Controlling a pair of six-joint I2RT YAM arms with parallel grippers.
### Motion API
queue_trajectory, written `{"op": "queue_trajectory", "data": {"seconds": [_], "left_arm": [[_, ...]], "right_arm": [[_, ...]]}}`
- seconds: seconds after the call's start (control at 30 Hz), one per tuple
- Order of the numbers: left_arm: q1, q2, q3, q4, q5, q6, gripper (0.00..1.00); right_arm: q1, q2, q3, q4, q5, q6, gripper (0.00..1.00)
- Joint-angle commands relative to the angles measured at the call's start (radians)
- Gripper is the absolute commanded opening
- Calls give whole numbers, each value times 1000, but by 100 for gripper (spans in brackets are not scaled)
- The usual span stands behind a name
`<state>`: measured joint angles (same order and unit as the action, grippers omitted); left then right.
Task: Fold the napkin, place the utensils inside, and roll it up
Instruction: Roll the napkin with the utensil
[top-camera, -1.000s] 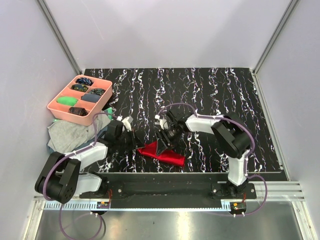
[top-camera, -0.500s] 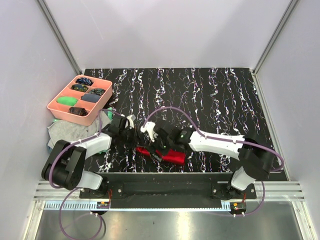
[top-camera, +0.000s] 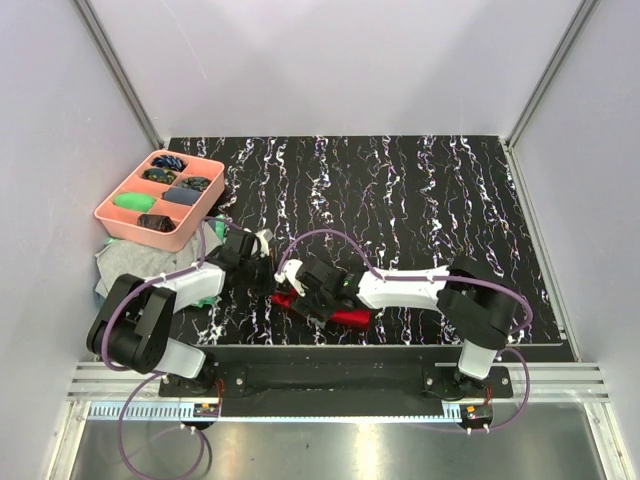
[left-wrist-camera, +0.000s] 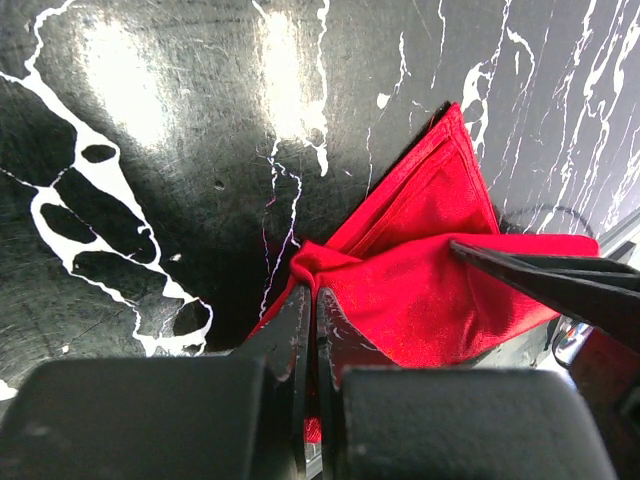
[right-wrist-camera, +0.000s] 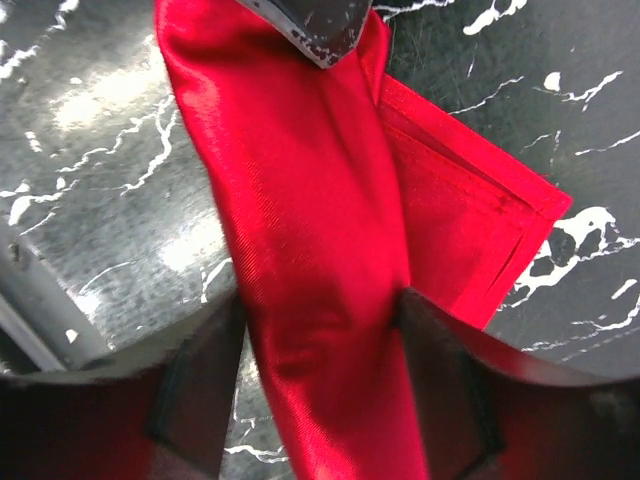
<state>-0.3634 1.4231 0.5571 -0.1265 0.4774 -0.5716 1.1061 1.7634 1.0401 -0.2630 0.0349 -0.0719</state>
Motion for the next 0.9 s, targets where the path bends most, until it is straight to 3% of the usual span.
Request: {"op": "queue_trajectory", "data": {"seconds": [0.0, 0.03, 0.1, 0.13, 0.23, 0.37, 0.63, 0.87], "left_arm": [[1, 17, 41, -9, 23, 30, 0], [1, 16, 44, -5, 27, 30, 10], [0, 1, 53, -1, 26, 30, 20], [1, -7, 58, -4, 21, 32, 31], [9, -55, 84, -41, -37, 45, 54], [26, -139, 78, -70, -126, 50, 68], [32, -295, -58, -38, -192, 12, 71], [30, -423, -158, 90, -82, 1, 66]], "right_arm": [[3, 43, -2, 19, 22, -9, 62], [0, 54, -2, 15, 13, -3, 55], [-8, 77, -3, -1, -28, 15, 48], [-12, 80, -5, -5, -42, 21, 43], [-35, 77, -17, -12, -142, 53, 38], [-80, 64, -34, -12, -294, 101, 36], [-176, 96, -23, -22, -530, 138, 36], [-261, 160, 5, -39, -725, 176, 36]]}}
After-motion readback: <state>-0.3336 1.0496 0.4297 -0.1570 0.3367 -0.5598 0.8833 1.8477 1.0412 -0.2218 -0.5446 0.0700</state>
